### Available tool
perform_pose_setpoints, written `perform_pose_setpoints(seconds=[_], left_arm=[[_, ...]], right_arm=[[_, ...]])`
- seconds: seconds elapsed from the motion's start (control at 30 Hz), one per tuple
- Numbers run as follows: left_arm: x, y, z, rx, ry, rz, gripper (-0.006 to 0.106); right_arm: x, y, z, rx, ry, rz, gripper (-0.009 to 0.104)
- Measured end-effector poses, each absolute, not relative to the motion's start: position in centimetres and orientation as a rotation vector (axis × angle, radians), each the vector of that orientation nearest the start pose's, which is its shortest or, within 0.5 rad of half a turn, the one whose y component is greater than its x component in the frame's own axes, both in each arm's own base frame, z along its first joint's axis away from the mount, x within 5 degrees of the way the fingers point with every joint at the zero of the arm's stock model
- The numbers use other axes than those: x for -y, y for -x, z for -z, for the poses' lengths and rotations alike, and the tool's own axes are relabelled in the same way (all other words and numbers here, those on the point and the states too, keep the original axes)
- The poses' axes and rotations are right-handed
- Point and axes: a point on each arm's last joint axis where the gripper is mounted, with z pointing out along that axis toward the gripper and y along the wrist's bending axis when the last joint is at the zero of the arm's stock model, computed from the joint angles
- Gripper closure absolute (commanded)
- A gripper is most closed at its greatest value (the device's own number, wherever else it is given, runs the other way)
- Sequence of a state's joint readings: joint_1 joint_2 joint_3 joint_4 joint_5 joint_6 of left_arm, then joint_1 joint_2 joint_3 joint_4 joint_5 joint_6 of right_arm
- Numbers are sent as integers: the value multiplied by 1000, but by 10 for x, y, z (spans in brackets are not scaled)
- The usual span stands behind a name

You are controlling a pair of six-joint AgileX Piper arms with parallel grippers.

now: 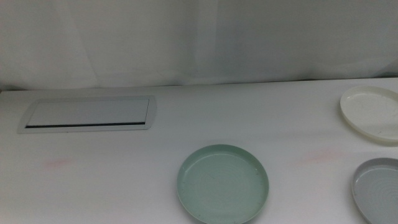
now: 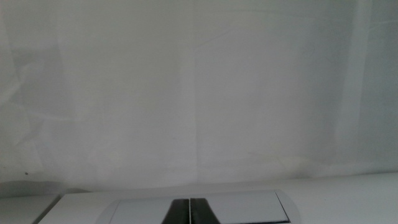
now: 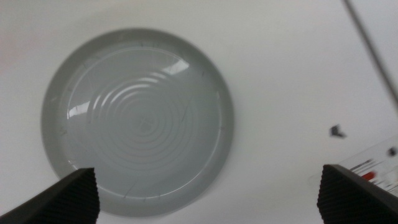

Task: Stack the three bowls on top of each other.

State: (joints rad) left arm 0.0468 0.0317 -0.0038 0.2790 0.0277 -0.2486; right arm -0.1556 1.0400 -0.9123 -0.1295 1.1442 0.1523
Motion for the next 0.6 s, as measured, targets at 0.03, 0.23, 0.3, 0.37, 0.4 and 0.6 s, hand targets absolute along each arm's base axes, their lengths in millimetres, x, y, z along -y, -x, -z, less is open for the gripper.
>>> perform_pose_setpoints(seconds=[0.03, 0.23, 0.3, 0.37, 0.4, 0.6], left_arm=[[-3, -59, -210, -1538, 19, -67, 101], [-3, -59, -210, -1538, 19, -67, 101], [-3, -59, -210, -1538, 19, -67, 103], [-3, -59, -210, -1538, 19, -67, 104], [-3, -59, -210, -1538, 19, -67, 104], [-3, -59, -210, -1538, 19, -67, 104]], right_arm=[[39, -173, -307, -2728, -405, 154, 1], [47, -167, -254, -2790, -524, 113, 1], [50, -167, -241, -2802, -543, 111, 1], [51, -167, -229, -2809, -564, 108, 1], [52, -168, -224, -2806, -570, 106, 1], [54, -177, -200, -2810, -620, 100, 1]])
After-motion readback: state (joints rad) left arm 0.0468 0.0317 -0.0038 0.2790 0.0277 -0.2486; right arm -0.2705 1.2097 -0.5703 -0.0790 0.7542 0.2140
